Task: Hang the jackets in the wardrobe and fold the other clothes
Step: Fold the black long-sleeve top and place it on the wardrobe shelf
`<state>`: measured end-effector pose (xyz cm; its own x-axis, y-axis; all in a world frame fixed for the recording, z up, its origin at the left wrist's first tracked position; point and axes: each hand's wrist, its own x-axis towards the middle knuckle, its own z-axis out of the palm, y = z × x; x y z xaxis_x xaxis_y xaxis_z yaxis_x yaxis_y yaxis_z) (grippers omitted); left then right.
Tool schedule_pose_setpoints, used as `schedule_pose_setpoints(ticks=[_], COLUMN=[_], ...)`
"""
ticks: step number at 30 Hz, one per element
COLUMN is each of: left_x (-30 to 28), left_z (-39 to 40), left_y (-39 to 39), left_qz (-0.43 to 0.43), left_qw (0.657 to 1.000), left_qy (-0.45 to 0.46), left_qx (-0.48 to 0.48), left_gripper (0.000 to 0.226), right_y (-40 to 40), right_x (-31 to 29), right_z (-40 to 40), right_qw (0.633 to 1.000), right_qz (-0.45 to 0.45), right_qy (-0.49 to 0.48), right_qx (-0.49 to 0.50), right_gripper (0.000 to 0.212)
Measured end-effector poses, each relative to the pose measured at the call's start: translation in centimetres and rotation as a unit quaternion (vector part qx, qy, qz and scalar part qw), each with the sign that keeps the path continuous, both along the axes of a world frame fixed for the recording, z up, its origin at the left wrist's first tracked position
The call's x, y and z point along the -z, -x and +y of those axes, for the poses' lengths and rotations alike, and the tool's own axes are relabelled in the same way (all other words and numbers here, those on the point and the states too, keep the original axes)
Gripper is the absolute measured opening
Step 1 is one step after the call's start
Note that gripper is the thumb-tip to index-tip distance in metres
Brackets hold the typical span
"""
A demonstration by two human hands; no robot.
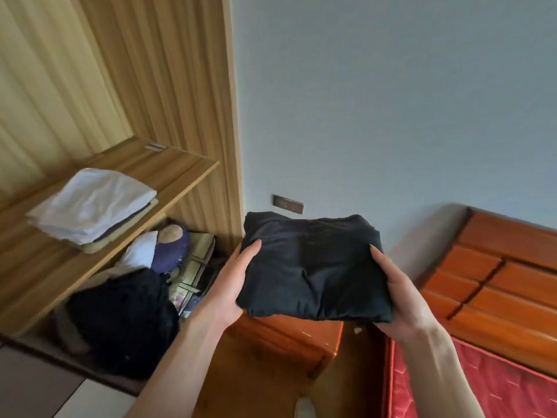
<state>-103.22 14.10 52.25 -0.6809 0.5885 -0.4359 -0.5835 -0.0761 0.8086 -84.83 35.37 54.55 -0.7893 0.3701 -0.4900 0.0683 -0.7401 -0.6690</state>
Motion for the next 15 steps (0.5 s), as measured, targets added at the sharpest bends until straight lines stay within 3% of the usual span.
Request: schedule_pose_setpoints(ticks=[6, 12, 15], left_x=[-0.6, -1.9, -1.6], left_z=[0.4, 1.7, 1.6], left_y=[3.6, 6.1, 6.9], left_qz=[-0.042, -0.03, -0.009], left_qw=[0.996, 0.99, 0.978], left_qy=[-0.014, -0.028, -0.012], left_qx=[-0.083, -0.134, -0.206], left_gripper=[0.063, 0.032, 0.054], right_y=[7.8, 15.0, 18.7], right_x=[-0.4, -1.4, -1.4], right_z=[3.3, 7.0, 7.9], right_qw=[0.992, 0.978, 0.967], right_qz=[0.015, 0.011, -0.002], right_qy=[0.005, -0.015, -0.014], right_qx=[-0.125, -0.209, -0.253], right_gripper=[0.081, 0.068, 0.06])
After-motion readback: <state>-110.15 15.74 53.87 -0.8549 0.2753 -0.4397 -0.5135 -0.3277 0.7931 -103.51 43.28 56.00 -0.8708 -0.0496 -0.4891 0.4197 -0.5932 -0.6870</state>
